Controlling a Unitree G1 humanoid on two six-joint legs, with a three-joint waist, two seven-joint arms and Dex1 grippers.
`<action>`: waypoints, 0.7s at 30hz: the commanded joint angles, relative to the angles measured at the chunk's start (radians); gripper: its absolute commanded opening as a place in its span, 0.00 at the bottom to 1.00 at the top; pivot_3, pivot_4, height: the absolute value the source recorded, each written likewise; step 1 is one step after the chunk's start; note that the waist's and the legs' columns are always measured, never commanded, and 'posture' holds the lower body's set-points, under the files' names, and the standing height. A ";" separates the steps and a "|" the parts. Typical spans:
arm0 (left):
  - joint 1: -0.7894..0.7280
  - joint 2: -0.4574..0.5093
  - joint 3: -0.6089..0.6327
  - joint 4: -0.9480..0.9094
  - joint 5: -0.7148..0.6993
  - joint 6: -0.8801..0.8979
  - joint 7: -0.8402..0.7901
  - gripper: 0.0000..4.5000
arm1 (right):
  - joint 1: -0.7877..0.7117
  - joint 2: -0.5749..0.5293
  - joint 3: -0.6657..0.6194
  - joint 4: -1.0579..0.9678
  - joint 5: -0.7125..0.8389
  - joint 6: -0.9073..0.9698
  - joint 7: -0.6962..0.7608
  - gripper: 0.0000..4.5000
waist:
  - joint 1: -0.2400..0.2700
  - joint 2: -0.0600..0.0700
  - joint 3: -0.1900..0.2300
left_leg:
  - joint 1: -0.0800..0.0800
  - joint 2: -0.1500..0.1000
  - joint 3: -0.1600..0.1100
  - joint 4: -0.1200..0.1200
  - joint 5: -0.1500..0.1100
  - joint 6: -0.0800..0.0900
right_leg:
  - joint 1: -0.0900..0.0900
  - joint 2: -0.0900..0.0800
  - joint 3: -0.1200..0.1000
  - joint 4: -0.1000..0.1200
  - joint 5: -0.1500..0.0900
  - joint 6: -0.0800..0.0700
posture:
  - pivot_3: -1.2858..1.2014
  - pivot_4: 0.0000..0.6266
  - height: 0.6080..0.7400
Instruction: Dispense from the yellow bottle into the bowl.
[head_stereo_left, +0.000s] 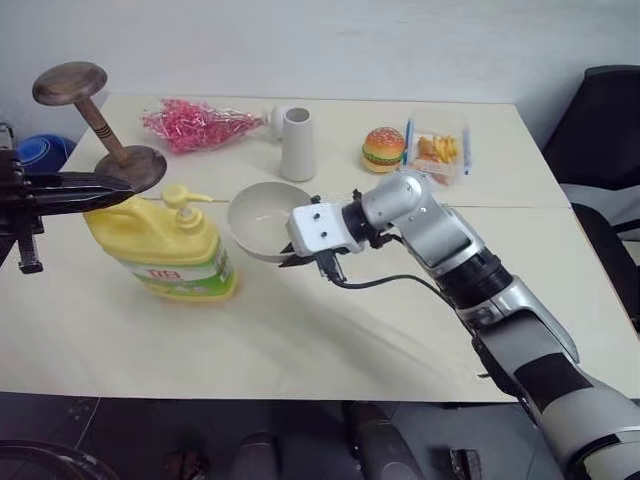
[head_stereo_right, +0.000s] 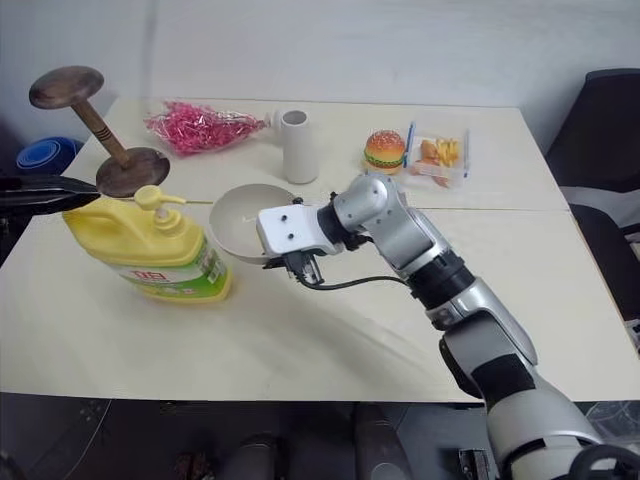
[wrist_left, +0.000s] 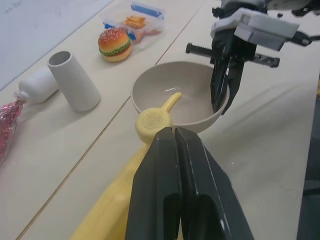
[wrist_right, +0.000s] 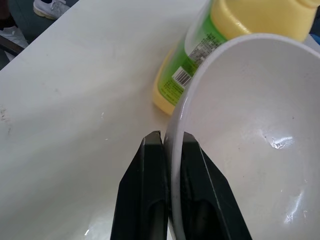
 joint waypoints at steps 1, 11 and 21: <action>-0.036 -0.014 -0.017 0.002 0.025 -0.034 0.020 0.01 | -0.069 0.026 -0.020 0.012 0.007 -0.014 0.026 0.00 | -0.002 0.000 0.000 | 0.000 0.000 0.000 0.000 0.000 0.000 | 0.000 0.000 0.000 0.000 0.000 0.000 | 0.52 0.24 1.00; -0.109 -0.106 -0.105 0.057 0.101 -0.111 0.060 0.01 | -0.143 0.066 -0.032 0.036 0.026 -0.006 0.091 0.00 | -0.027 0.000 0.000 | -0.001 0.001 -0.001 0.000 0.000 0.000 | -0.002 0.000 -0.001 0.003 0.000 0.000 | 0.52 0.24 1.00; -0.133 -0.173 -0.155 0.069 0.140 -0.147 0.056 0.01 | -0.169 0.082 -0.032 0.029 0.023 0.012 0.107 0.00 | -0.031 0.000 0.000 | -0.004 0.000 0.000 0.000 0.000 -0.001 | -0.008 -0.001 -0.001 0.006 0.000 0.000 | 0.52 0.24 1.00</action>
